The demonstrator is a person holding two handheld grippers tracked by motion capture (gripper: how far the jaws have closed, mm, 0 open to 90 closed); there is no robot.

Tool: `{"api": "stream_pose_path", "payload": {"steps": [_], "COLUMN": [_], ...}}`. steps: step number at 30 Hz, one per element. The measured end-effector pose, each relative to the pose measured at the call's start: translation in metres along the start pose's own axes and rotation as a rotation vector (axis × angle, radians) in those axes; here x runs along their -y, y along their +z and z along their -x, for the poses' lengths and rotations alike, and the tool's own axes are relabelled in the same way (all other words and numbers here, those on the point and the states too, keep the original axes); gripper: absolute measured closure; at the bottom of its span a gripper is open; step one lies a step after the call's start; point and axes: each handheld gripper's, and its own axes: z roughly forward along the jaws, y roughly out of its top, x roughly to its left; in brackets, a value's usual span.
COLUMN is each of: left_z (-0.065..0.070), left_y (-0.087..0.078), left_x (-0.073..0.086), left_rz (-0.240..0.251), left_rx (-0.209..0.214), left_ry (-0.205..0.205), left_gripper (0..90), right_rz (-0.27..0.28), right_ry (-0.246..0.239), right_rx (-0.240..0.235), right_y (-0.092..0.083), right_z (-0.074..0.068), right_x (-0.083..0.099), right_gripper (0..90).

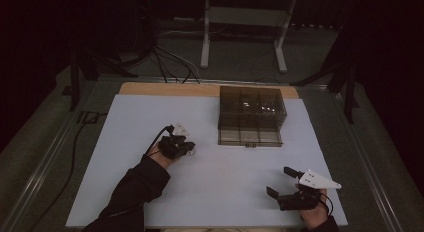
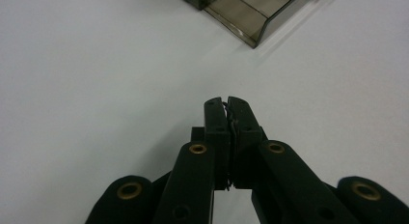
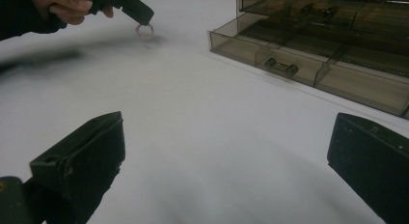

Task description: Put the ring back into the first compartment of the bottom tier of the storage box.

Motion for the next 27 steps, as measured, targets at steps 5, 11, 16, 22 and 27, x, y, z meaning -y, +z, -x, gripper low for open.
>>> {"api": "stream_pose_path", "payload": {"steps": [5, 11, 16, 22, 27], "left_z": [0.001, 0.004, 0.005, 0.008, 0.011], "left_y": [-0.001, -0.002, -0.001, -0.001, -0.002], "left_x": [-0.001, -0.006, -0.008, -0.013, -0.018], "left_rz": [0.004, 0.000, -0.001, 0.007, 0.012], "left_rx": [0.009, 0.021, 0.027, 0.033, 0.037], "left_ry": [0.007, 0.021, 0.031, 0.040, 0.059], "left_gripper": [90.0, 90.0, 90.0, 90.0, 90.0], "right_rz": [-0.003, 0.000, -0.001, -0.002, -0.002], "right_ry": [0.000, -0.002, -0.004, -0.006, -0.005], "right_rx": [-0.003, -0.003, -0.001, 0.000, -0.001], "right_y": [0.000, 0.000, 0.000, 0.000, -0.001], "right_z": [0.000, 0.000, 0.000, 0.000, -0.001], "right_x": [0.000, 0.000, 0.000, 0.000, 0.000], "right_gripper": [0.0, 0.0, 0.0, 0.0, 0.0]}}
